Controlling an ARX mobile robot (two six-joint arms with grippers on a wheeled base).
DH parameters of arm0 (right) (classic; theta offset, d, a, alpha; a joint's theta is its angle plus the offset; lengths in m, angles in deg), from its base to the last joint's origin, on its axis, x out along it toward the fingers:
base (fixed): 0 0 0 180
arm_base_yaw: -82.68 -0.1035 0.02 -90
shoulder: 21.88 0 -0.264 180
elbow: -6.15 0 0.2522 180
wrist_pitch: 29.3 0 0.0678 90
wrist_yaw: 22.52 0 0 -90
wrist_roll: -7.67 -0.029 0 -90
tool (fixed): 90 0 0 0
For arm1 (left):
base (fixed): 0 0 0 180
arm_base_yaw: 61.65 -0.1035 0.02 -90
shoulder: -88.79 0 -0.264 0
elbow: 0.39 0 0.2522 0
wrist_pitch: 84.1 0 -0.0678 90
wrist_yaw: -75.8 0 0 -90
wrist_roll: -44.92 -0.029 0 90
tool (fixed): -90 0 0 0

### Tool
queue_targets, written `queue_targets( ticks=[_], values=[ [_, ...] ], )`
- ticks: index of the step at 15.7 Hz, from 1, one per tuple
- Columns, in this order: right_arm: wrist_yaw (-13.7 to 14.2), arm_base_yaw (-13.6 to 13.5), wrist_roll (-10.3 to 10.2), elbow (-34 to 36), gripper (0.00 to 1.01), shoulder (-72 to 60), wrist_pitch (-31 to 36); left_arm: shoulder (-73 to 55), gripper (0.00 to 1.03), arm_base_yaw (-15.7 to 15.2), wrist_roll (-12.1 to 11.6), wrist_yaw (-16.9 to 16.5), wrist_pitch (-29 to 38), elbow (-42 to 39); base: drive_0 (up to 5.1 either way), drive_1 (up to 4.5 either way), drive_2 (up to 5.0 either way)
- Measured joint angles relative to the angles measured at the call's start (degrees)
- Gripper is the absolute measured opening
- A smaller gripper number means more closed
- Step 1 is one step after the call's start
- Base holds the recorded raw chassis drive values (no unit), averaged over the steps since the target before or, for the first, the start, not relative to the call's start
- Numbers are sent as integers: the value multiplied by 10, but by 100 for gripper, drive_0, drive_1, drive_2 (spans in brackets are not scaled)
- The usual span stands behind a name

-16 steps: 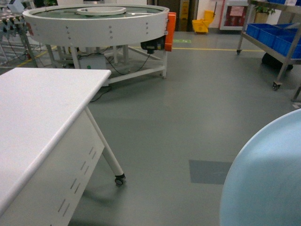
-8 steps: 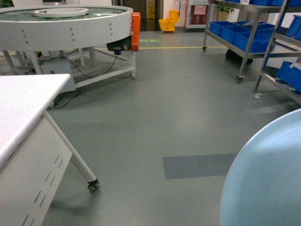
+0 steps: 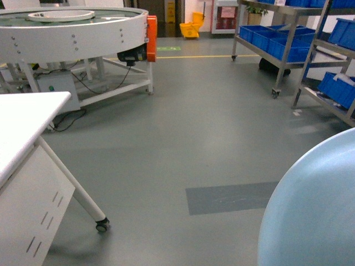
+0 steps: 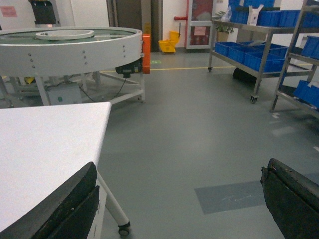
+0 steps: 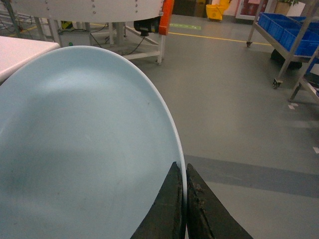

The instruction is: Place blue tray on left shelf second layer neatly

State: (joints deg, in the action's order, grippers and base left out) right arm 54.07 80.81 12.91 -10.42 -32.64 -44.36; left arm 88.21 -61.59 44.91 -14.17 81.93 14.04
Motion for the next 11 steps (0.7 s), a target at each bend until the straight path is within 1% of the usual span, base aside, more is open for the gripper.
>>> queue_targets(
  ticks=[11],
  values=[
    [0,0,0,0,2,0,2,0,98,0,0,0,2,0,-153,-153,-153]
  ],
)
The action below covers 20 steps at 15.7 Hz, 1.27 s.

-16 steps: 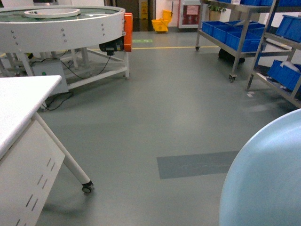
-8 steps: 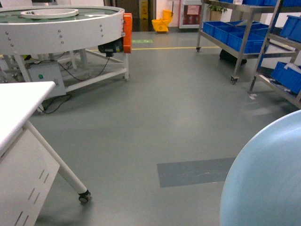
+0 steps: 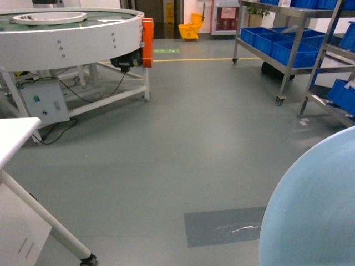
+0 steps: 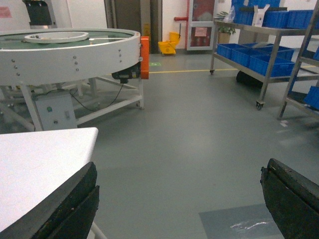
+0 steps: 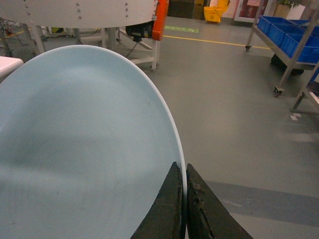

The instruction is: Place blue tray on left shelf second layer neatly

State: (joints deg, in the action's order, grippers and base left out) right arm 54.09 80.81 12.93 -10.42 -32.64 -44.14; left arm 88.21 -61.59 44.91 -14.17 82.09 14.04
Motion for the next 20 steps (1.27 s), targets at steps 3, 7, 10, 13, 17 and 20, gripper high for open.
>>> queue_targets(
  ticks=[3,7,10,13,17,20],
  values=[
    [0,0,0,0,2,0,-2,0,98,0,0,0,-1,0,-153,-153,-153],
    [0,0,0,0,2,0,-4,0,98,0,0,0,-3,0,-153,-153,-153],
    [0,0,0,0,2,0,-2,0,98,0,0,0,-3,0,-153,-153,-153],
    [1,0,2,0,2,0,-1,0,98,0,0,0,-1,0,-153,-153,-153],
    [0,0,2,0,2,0,-1,0,98,0,0,0,-2,0,-153,-153,-153],
    [0,0,2,0,2,0,0,0,98,0,0,0,-2,0,-153,-153,-153]
  ],
)
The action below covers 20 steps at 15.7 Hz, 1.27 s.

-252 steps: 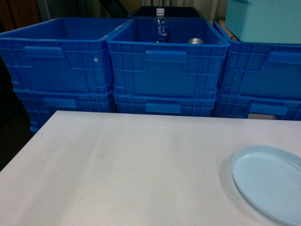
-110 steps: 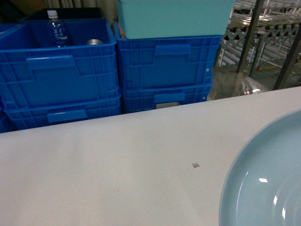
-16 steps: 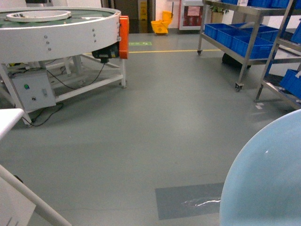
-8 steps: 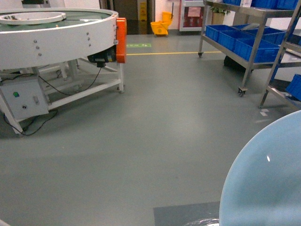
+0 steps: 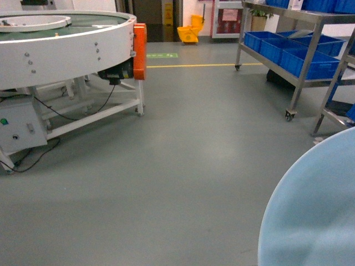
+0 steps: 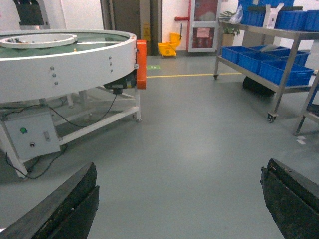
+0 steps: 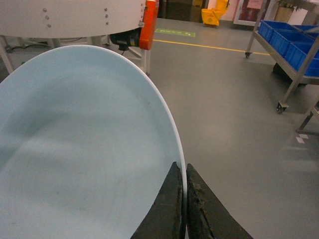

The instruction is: Place blue tray on left shelf second layer neatly

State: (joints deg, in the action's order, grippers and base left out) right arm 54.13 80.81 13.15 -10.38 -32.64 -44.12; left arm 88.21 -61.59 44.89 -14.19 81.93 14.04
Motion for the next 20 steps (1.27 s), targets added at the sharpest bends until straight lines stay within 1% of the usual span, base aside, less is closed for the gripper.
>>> queue_targets(
  ticks=[20],
  values=[
    [0,0,2,1,2,0,0,0,98,0,0,0,-2,0,-153,-153,-153]
  ],
)
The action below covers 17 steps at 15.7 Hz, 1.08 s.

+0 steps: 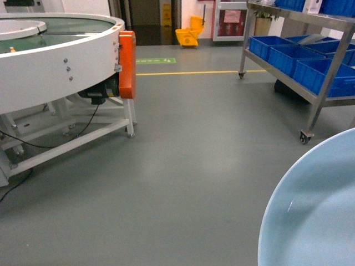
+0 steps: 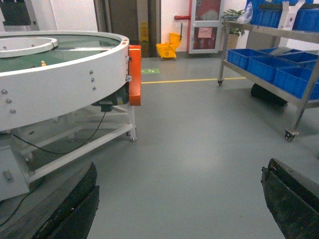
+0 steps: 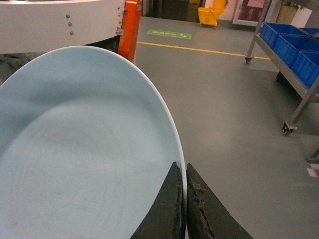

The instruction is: Place blue tray on left shelf second layer neatly

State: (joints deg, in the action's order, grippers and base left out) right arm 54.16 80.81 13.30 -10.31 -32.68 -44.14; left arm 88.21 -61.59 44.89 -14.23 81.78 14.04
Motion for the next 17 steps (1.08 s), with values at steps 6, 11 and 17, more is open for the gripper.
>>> queue_targets(
  ticks=[6,11,17],
  values=[
    [0,0,0,0,2,0,1,0,98,0,0,0,1,0,9,441,-423],
    [0,0,0,1,2,0,-3,0,98,0,0,1,1,0,10,442,-422],
    [0,0,0,1,2,0,-2,0,98,0,0,0,3,0,10,442,-422]
  ],
)
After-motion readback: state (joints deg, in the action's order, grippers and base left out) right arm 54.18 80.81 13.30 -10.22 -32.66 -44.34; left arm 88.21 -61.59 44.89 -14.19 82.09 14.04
